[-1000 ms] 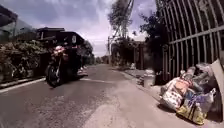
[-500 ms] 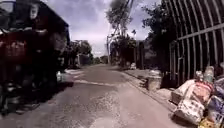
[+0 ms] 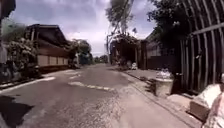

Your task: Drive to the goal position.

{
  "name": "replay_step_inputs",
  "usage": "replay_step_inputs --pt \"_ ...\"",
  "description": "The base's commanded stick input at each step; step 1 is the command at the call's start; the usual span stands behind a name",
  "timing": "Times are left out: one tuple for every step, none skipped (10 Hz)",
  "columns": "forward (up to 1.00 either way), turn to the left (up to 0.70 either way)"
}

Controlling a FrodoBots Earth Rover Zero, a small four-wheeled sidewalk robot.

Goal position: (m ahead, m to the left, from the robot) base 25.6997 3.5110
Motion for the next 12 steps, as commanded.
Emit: replay_step_inputs --pt "0.7 0.0" --pt "0.7 0.0" --pt "0.7 0.0" --pt "0.7 0.0" --pt "0.7 0.0" --pt "0.7 0.0" --pt "0.7 0.0" --pt "0.7 0.0" --pt "0.7 0.0" --pt "0.7 0.19" --pt "0.7 0.35" --pt "0.7 0.35"
